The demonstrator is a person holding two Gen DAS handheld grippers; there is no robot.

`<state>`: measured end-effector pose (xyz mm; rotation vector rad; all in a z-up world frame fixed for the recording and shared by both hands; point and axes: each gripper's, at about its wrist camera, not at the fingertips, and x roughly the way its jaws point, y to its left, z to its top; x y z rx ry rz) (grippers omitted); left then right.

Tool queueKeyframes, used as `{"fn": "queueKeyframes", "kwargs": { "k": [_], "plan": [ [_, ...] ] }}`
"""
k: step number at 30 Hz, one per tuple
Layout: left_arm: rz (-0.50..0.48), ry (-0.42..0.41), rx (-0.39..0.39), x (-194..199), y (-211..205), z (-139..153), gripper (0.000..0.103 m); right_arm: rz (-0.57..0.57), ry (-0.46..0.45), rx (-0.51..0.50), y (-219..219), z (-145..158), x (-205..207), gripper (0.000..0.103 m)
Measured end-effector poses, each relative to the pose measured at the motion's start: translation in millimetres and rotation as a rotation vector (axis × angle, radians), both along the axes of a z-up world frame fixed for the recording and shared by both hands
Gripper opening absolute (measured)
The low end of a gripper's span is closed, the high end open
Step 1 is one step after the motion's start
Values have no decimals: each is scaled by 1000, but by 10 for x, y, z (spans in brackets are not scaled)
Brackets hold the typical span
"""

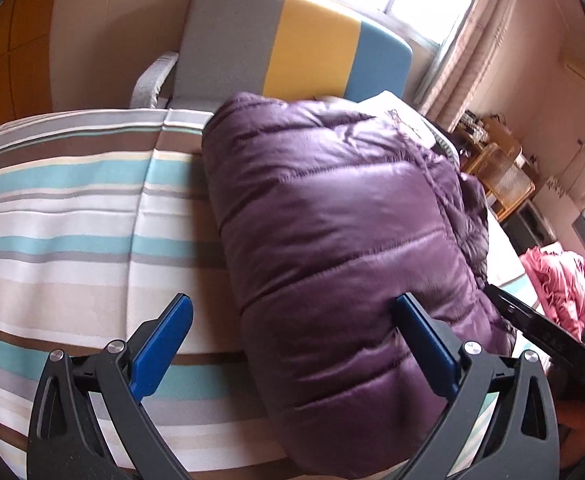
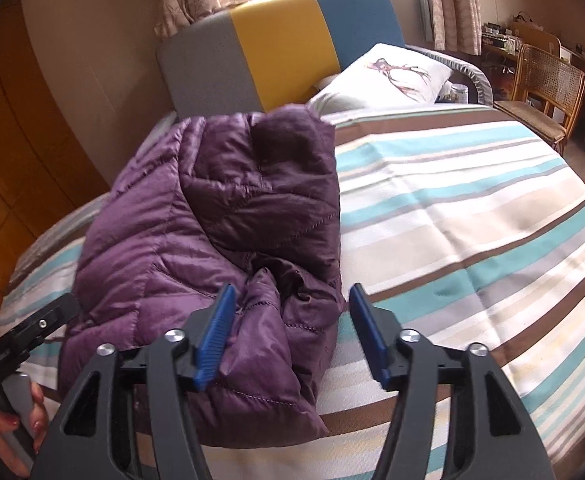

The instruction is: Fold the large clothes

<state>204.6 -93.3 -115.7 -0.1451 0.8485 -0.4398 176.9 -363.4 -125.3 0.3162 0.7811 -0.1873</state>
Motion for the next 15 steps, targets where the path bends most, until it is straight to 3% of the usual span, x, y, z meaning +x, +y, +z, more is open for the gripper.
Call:
{"fn": "queueKeyframes", "kwargs": {
  "k": [3, 8, 12, 15],
  "plan": [
    [11, -4, 10, 58, -9, 33, 101, 2, -38, 39, -50, 98, -5, 61],
    [-14, -1, 102, 150, -168, -33, 101, -3, -42, 85, -131, 89, 156, 61],
    [-53, -11, 184, 166, -228, -95, 101, -10, 13, 173, -294, -103, 389, 61],
    [-67, -6, 185, 181, -184, -130, 101, -3, 33, 260, -414, -282, 513, 61]
  ]
}}
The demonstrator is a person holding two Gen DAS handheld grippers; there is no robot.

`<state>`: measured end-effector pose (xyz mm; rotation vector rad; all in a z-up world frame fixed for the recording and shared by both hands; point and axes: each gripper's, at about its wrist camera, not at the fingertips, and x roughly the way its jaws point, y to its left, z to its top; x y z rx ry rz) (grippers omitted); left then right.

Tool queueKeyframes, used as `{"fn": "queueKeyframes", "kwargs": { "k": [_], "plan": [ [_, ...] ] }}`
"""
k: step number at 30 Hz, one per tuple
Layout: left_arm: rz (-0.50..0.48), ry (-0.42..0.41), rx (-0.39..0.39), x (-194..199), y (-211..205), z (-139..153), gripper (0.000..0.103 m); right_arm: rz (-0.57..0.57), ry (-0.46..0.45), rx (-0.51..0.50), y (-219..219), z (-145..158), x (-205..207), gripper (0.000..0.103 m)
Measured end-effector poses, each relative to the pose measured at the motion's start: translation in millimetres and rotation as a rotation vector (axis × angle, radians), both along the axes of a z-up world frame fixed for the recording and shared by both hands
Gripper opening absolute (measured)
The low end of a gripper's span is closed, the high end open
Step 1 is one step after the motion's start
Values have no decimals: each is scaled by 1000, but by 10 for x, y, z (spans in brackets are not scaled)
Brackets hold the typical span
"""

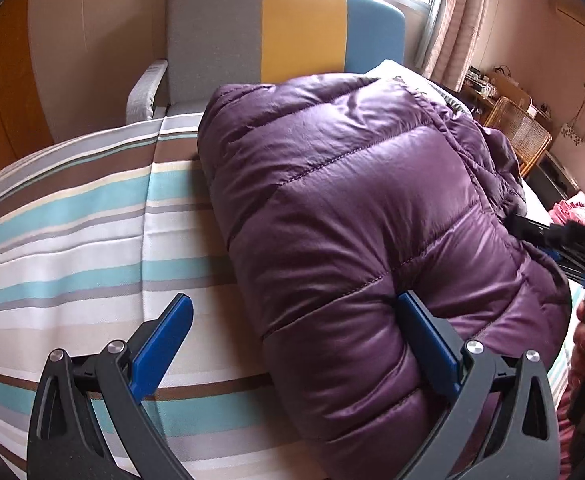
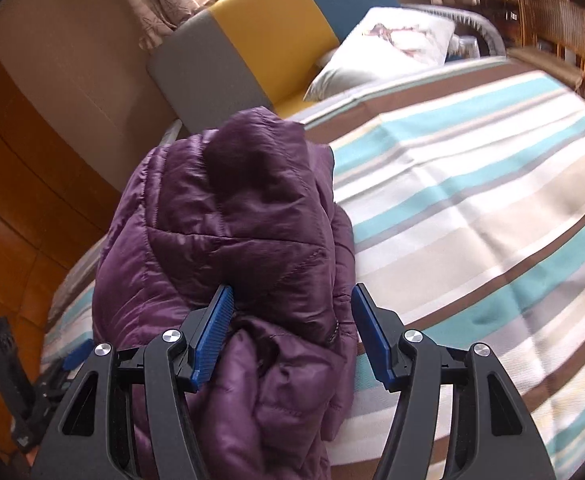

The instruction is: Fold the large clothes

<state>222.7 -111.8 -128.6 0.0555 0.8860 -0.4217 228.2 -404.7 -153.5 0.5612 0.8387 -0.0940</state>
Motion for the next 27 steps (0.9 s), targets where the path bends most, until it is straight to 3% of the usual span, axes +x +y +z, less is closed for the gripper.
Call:
{"fn": "queueKeyframes", "kwargs": {
  "k": [3, 6, 8, 10, 13, 16, 21, 27],
  "plan": [
    [2, 29, -39, 26, 46, -24, 101, 18, 10, 73, -84, -134, 92, 61],
    [-1, 79, -150, 84, 130, -4, 101, 34, 28, 159, -185, -266, 199, 63],
    [-18, 88, -226, 109, 169, 32, 101, 65, 50, 182, -229, -316, 267, 65],
    [-28, 95, -252, 135, 165, 39, 101, 100, 60, 177, -253, -313, 306, 66],
    [-38, 102, -239, 191, 85, 22, 101, 146, 86, 132, -241, -297, 392, 66],
    [-40, 112, -178, 247, -25, -39, 101, 154, 104, 127, -220, -308, 470, 66],
    [-58, 148, -177, 303, -15, -111, 101, 199, 101, 112, -206, -294, 536, 65],
    [-90, 108, -107, 302, -85, -35, 101, 195, 106, 118, -233, -294, 559, 63]
  ]
}}
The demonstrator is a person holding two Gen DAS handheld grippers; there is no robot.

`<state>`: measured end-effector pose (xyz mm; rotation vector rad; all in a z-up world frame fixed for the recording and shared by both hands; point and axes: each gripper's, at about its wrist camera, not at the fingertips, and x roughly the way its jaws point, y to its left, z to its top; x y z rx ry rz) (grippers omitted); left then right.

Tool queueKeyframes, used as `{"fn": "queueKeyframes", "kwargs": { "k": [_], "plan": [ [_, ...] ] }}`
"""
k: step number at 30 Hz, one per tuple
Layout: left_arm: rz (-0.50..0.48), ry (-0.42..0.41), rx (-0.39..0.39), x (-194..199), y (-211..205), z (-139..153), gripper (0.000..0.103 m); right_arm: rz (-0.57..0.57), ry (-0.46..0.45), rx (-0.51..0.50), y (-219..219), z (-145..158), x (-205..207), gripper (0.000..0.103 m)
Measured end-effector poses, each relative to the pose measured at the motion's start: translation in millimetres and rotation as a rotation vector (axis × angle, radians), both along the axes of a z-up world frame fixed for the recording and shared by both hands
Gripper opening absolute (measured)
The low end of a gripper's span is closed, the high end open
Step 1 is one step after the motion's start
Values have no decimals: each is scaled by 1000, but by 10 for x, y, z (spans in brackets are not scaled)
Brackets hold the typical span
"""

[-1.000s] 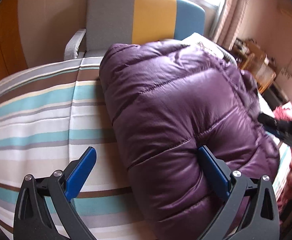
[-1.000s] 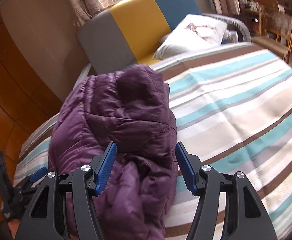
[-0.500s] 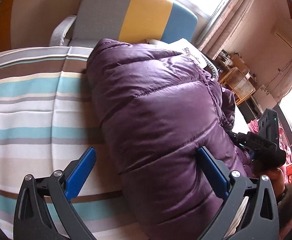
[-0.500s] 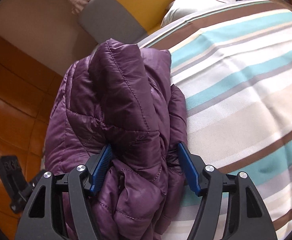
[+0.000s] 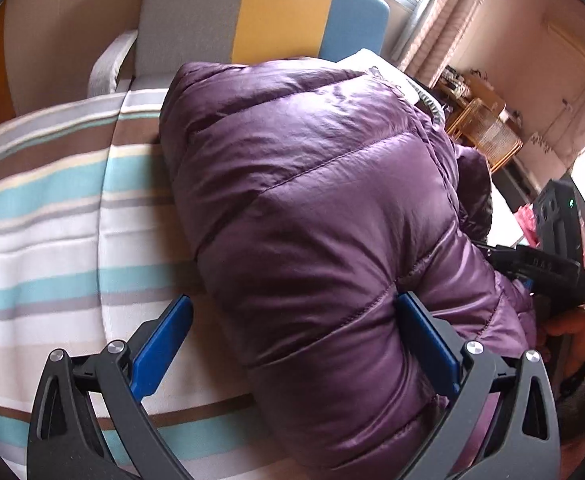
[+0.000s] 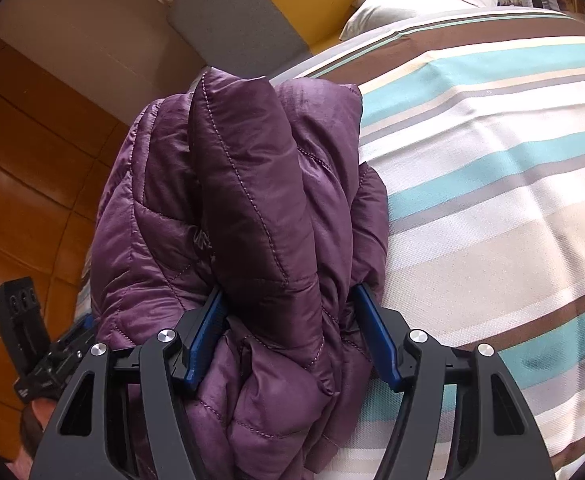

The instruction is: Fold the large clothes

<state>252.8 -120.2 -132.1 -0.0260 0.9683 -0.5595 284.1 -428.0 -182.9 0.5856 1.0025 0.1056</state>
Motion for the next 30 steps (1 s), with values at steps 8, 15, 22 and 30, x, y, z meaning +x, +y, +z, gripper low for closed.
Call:
{"fn": "queueKeyframes", "kwargs": {
  "k": [8, 15, 22, 30],
  "plan": [
    [-17, -84, 26, -182, -122, 66, 84, -61, -77, -136, 233, 83, -104, 29],
    [-28, -119, 2, -290, -92, 138, 66, -94, -148, -180, 352, 139, -256, 19],
    [-14, -100, -57, -315, 13, 225, 49, -117, -217, -155, 428, 291, -503, 17],
    [-4, -126, -58, -468, 163, 295, 43, -92, -250, -164, 587, 466, -549, 16]
  ]
}}
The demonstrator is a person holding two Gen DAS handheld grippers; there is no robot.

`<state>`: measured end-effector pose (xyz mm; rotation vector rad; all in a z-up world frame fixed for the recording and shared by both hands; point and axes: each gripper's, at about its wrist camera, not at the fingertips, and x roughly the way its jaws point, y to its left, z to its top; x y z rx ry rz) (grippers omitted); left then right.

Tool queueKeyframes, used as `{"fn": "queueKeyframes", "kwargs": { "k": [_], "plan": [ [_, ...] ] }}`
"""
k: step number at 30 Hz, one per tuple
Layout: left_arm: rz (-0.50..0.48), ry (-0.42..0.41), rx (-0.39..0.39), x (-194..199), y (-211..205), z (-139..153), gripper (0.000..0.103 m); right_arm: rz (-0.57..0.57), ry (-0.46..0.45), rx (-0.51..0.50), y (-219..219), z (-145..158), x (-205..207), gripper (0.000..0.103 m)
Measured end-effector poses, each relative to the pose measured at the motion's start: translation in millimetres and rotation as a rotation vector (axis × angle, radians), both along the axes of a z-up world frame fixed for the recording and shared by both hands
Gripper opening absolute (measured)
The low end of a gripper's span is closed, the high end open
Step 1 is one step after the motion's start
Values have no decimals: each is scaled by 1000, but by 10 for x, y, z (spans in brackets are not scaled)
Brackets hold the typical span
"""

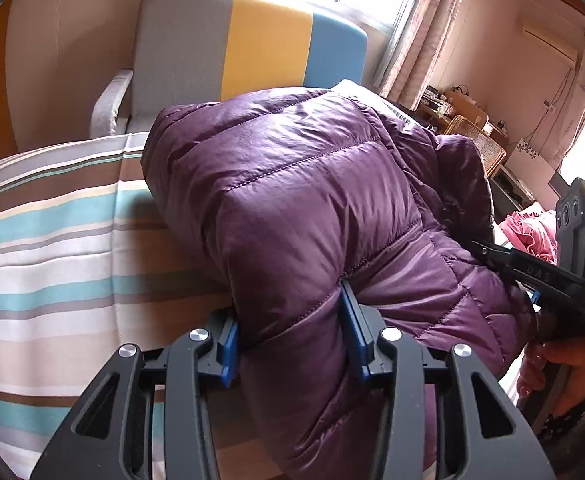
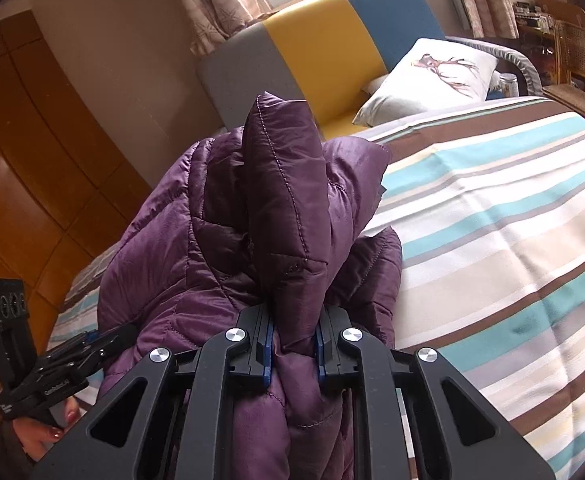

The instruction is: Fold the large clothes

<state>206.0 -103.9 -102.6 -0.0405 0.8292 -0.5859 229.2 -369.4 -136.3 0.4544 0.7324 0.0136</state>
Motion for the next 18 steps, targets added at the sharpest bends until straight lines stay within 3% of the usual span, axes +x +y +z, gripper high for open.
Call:
{"fn": "queueKeyframes", "kwargs": {
  "k": [4, 6, 7, 11, 16, 18],
  "plan": [
    [2, 9, 34, 29, -33, -43, 50, -49, 44, 36, -109, -131, 49, 30],
    [5, 8, 55, 37, -70, -54, 53, -78, 68, 9, -162, -178, 44, 56],
    [12, 4, 64, 41, -75, -56, 56, -95, 76, -7, -188, -187, 30, 64],
    [13, 2, 71, 51, -77, -96, 61, -81, 110, 15, -321, -253, 62, 83],
    [3, -14, 102, 80, -122, -123, 63, -30, 210, 202, -518, -523, 313, 83],
    [3, -14, 106, 92, -136, -136, 63, -2, 223, 281, -543, -630, 402, 78]
  ]
}}
